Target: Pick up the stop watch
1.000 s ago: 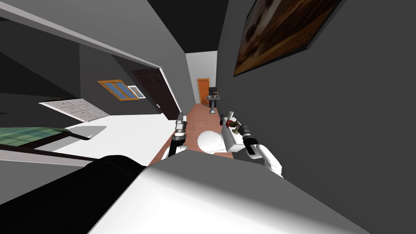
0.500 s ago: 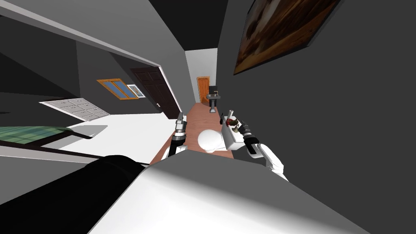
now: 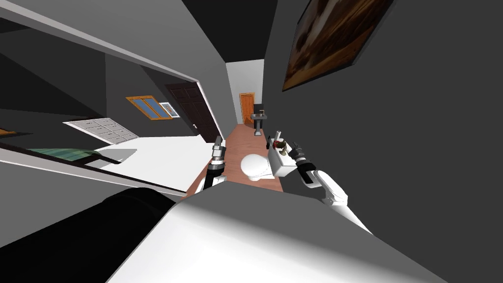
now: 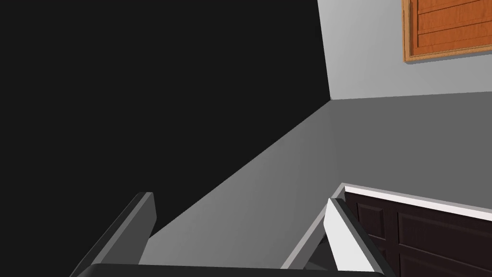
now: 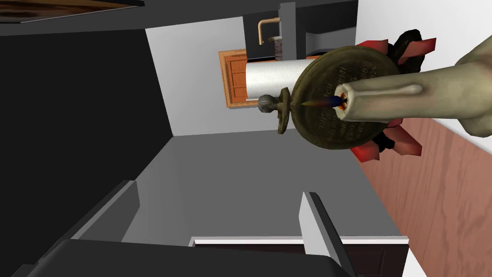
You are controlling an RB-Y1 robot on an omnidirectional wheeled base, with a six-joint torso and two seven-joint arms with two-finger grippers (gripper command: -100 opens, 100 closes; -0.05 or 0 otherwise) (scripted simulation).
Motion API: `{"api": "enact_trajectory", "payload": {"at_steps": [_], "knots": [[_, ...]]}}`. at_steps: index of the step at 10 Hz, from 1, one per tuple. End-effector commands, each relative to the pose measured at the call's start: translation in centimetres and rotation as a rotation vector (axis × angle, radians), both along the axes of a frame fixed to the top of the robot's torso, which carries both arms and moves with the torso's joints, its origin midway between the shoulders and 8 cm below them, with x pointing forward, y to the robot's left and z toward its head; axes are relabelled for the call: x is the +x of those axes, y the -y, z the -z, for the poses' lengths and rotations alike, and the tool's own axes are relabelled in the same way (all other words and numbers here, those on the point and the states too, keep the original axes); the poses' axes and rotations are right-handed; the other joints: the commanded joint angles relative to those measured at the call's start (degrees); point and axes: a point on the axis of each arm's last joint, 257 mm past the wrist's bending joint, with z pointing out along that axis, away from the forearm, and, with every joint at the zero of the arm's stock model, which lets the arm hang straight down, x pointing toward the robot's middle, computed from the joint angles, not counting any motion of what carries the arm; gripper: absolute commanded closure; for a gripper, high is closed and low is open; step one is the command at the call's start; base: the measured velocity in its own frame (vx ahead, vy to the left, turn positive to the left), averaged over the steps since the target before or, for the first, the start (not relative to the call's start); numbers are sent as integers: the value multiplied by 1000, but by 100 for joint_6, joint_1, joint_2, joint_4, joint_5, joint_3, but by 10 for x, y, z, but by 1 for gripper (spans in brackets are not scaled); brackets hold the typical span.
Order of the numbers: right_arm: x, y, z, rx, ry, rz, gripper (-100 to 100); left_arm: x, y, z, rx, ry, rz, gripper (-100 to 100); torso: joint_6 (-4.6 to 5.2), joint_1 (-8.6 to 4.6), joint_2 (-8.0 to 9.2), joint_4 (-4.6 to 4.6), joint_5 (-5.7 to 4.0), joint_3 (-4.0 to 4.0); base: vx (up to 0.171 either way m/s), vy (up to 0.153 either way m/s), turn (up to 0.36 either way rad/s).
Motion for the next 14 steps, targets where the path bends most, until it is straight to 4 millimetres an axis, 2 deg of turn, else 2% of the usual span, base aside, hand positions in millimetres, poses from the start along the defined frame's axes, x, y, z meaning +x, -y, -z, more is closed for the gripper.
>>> {"api": "enact_trajectory", "payload": {"at_steps": [1, 9, 12, 14], "knots": [[2, 0, -13, 13, 10, -20, -100, 0, 0, 0, 0, 0, 0, 0, 0, 0, 0, 0, 0, 0, -136, -15, 40], [12, -4, -64, 44, 43, -115, -100, 0, 0, 0, 0, 0, 0, 0, 1, -1, -4, -1, -1, -2, -134, -8, 37], [13, -3, -70, 46, 33, -139, -100, 0, 0, 0, 0, 0, 0, 0, 0, -6, -27, -6, -2, -15, -64, -15, 44], [12, 1, -66, 43, 5, -152, -100, 0, 0, 0, 0, 0, 0, 0, 0, -6, -42, -9, -2, -23, -14, -14, 72]]}}
